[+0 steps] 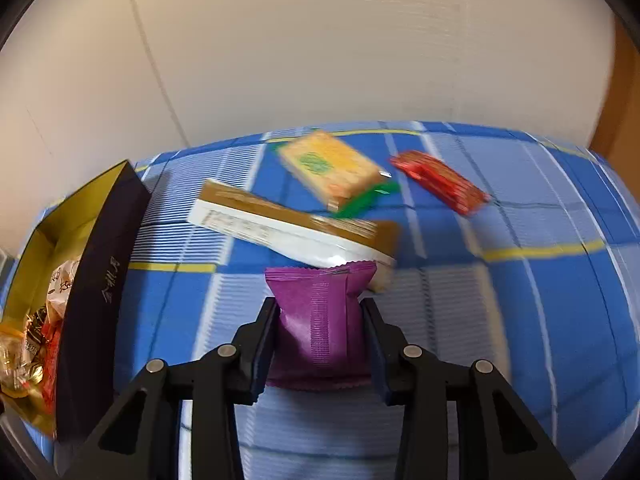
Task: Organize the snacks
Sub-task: 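Grasp the purple packet with the right gripper while the left moves toward the long bar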
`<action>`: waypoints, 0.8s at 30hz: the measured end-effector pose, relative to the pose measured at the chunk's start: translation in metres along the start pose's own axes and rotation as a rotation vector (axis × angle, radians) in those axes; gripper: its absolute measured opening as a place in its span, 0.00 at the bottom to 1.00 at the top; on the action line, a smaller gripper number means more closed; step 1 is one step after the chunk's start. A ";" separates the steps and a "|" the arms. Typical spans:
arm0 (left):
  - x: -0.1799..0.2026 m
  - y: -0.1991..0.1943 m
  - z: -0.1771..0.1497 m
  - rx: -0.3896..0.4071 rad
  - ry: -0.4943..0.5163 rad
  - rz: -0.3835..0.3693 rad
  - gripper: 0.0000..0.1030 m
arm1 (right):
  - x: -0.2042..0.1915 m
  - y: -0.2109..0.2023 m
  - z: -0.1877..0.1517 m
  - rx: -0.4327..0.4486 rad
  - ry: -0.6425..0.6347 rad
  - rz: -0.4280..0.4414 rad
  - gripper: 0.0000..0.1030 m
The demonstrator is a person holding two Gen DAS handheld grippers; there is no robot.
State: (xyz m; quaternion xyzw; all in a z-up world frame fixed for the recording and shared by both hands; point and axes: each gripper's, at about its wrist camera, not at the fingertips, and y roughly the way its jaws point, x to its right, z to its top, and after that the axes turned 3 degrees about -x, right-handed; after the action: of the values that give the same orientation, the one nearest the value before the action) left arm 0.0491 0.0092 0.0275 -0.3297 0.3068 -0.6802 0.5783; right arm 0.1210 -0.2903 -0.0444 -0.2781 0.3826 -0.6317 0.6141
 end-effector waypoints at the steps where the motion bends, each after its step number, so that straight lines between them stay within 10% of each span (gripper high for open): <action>1: 0.003 0.000 0.004 0.005 0.011 -0.004 0.30 | 0.009 -0.005 -0.005 0.007 0.023 -0.018 0.40; 14: 0.086 0.053 0.089 -0.096 0.228 -0.028 0.30 | 0.085 -0.036 -0.034 0.112 0.266 -0.228 0.39; 24: 0.145 0.148 0.142 -0.225 0.391 -0.038 0.31 | 0.089 -0.039 -0.035 0.121 0.270 -0.213 0.40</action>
State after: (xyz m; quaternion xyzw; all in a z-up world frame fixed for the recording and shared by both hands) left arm 0.2335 -0.1601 0.0073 -0.2596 0.4808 -0.7035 0.4544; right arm 0.0621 -0.3748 -0.0422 -0.1924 0.3913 -0.7466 0.5024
